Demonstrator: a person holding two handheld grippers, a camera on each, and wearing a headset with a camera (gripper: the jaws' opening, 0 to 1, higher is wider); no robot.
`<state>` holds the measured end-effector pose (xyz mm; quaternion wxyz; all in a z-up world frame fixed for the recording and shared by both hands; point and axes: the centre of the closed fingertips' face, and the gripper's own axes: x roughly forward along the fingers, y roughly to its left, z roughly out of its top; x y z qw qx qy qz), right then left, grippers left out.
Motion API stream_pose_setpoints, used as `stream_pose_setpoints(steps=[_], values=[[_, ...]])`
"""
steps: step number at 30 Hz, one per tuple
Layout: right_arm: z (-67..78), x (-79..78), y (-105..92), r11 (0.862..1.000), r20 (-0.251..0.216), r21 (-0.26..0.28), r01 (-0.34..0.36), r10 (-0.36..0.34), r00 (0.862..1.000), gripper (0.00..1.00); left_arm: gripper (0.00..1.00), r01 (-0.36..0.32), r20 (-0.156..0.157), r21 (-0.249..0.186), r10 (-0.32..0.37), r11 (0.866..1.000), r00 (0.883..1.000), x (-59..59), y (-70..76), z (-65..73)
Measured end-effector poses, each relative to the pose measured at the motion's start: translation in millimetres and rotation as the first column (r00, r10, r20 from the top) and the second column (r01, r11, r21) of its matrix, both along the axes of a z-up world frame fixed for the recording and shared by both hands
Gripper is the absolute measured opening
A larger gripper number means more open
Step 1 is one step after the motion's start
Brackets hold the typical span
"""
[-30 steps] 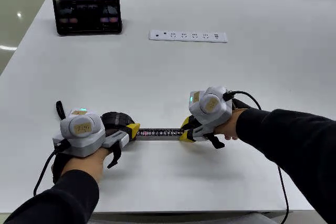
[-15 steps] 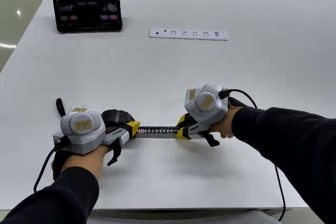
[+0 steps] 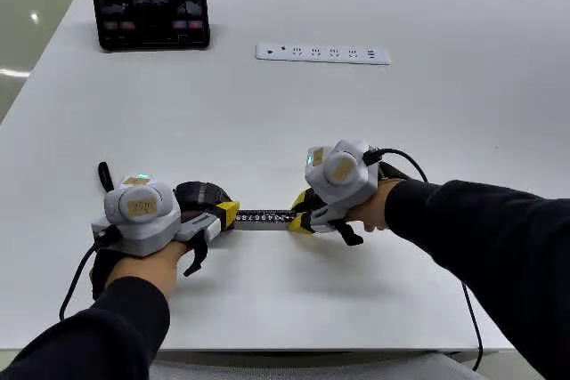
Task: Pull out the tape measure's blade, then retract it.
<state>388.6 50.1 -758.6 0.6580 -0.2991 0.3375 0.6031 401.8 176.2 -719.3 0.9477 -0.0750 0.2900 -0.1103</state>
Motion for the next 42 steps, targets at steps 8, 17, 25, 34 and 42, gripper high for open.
stream_pose_setpoints(steps=[8, 17, 25, 34, 42], values=[[1.0, 0.6, 5.4, 1.000, -0.006, 0.013, 0.011, -0.011, 1.000, 0.11, 0.58, -0.001, -0.002, -0.002, 0.001, 1.000, 1.000, 0.8, 0.3, -0.2], [0.9, -0.2, 16.6, 0.999, -0.016, 0.047, 0.020, -0.020, 1.000, 0.11, 0.58, -0.001, -0.002, -0.003, 0.001, 1.000, 1.000, -0.2, -0.4, 0.4], [0.2, -0.1, 22.5, 0.998, -0.028, 0.055, 0.016, -0.014, 0.999, 0.11, 0.58, -0.002, -0.002, -0.003, 0.002, 1.000, 1.000, -0.3, -0.8, 0.3], [0.5, -2.3, 31.8, 0.997, -0.035, 0.079, 0.009, -0.006, 0.999, 0.11, 0.58, -0.006, -0.002, -0.008, 0.006, 1.000, 1.000, 0.3, -0.2, 0.0], [1.0, -2.8, 40.1, 0.995, -0.026, 0.102, -0.015, 0.017, 1.000, 0.11, 0.58, -0.007, -0.002, -0.009, 0.007, 1.000, 1.000, 1.2, 0.3, -0.7]])
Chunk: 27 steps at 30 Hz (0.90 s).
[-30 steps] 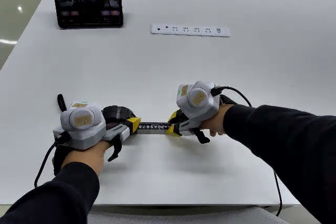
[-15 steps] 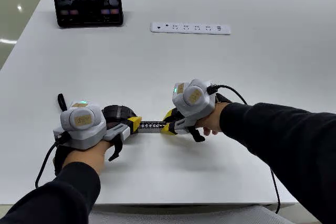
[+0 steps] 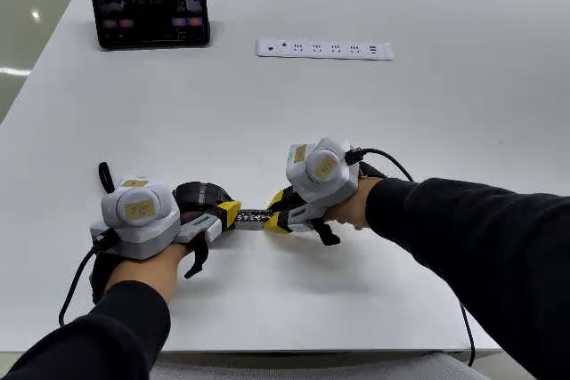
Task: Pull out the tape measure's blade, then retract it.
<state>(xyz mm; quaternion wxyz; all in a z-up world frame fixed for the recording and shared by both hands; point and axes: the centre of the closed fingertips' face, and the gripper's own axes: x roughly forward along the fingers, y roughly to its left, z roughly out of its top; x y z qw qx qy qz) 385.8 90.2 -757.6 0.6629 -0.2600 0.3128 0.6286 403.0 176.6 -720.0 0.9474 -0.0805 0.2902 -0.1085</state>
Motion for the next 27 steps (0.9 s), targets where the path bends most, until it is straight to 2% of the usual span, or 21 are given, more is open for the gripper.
stream_pose_setpoints(steps=[6, 15, 27], values=[[-0.3, -1.0, 6.0, 1.000, -0.014, 0.005, 0.011, -0.011, 1.000, 0.11, 0.58, 0.003, -0.001, -0.001, -0.003, 1.000, 1.000, -0.2, -0.3, 0.3], [-0.7, -0.4, 11.7, 1.000, 0.014, 0.026, -0.005, 0.005, 1.000, 0.10, 0.58, -0.001, 0.000, -0.004, 0.001, 1.000, 1.000, 0.6, 0.5, 0.1], [-0.8, -2.0, 22.4, 0.999, 0.018, 0.026, -0.020, 0.019, 1.000, 0.10, 0.58, -0.001, 0.000, -0.005, 0.001, 1.000, 1.000, 0.7, 1.4, -1.0]])
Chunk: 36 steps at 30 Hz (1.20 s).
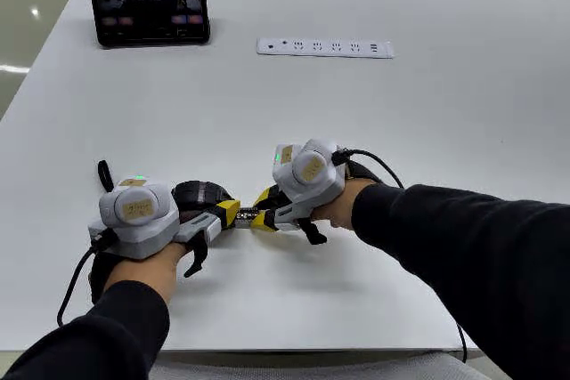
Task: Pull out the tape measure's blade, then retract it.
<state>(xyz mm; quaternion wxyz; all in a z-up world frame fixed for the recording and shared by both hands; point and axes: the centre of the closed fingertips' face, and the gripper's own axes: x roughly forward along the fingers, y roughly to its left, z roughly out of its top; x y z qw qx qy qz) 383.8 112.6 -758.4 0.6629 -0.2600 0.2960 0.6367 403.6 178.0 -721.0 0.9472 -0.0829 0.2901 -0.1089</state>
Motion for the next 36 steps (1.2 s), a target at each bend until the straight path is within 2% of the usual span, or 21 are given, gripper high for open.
stream_pose_setpoints(steps=[14, 36], values=[[0.0, 1.4, 10.7, 1.000, 0.022, 0.000, 0.002, -0.002, 1.000, 0.10, 0.58, -0.004, 0.000, -0.005, 0.004, 1.000, 1.000, -0.8, -0.8, 1.5], [0.1, -0.3, 17.8, 1.000, 0.010, -0.006, -0.008, 0.008, 1.000, 0.11, 0.58, 0.000, -0.001, -0.008, 0.000, 1.000, 1.000, -1.7, -2.1, 2.4]])
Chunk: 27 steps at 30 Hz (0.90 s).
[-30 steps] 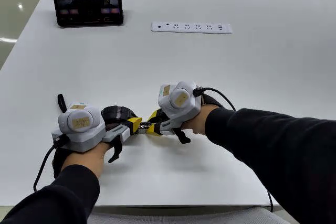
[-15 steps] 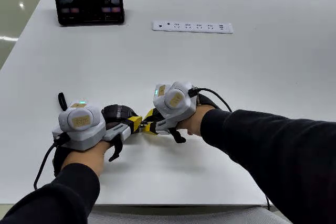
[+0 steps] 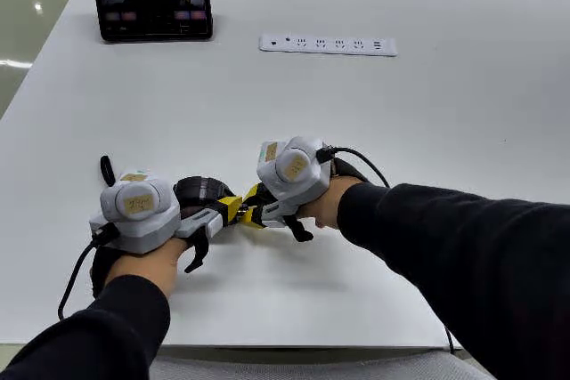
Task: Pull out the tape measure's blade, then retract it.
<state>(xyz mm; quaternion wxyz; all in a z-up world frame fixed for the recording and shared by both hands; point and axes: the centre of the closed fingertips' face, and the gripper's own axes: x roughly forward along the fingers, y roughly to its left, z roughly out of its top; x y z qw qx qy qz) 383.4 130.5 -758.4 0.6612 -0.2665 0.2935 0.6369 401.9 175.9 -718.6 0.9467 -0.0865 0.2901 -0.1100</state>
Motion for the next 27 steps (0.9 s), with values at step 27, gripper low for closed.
stream_pose_setpoints(steps=[27], values=[[-0.6, 0.1, -0.3, 1.000, -0.019, 0.000, 0.006, -0.006, 1.000, 0.11, 0.58, 0.001, 0.000, 0.002, -0.001, 1.000, 1.000, 0.3, 1.0, -0.7]])
